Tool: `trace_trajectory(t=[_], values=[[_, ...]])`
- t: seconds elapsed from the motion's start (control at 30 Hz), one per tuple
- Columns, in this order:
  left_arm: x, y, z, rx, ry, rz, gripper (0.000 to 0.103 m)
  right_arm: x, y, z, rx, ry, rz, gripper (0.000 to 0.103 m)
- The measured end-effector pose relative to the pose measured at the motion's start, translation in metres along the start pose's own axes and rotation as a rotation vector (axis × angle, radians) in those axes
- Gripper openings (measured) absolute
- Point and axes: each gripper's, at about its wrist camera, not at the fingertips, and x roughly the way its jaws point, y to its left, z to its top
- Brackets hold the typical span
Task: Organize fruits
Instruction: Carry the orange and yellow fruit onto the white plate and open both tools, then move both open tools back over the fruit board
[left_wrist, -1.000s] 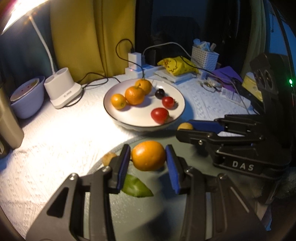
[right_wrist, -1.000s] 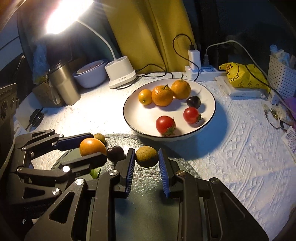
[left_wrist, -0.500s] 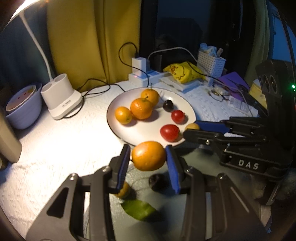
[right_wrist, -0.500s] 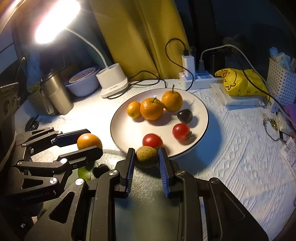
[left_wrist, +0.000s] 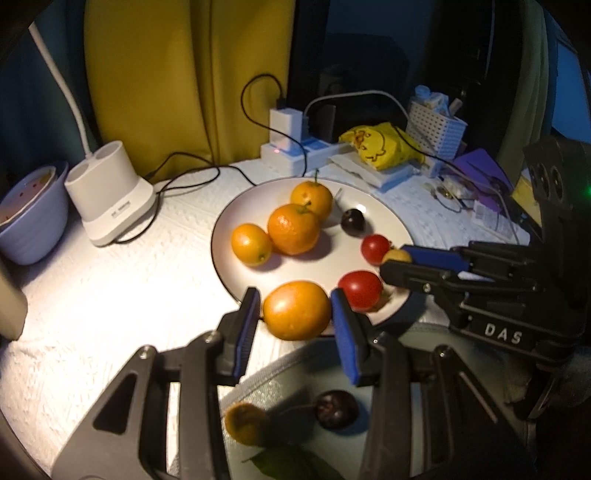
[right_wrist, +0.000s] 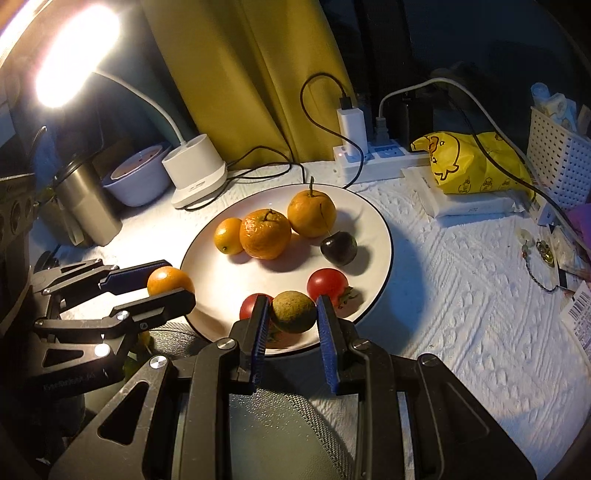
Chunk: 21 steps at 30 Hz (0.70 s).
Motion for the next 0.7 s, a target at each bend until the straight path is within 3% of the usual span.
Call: trace_trajectory(t=[0.23,0.7], values=[[0.006,0.001,0.004,0.004,0.015,-0.026,0.041,0.001,-0.003,0.0,0.015,-0.003,-0.01,0.028],[-0.029,0.009,0.0,-0.029,-0.054,-0.023,0.043,-0.015,0.016,-0.003,-0.008,-0.012,-0.024,0.028]])
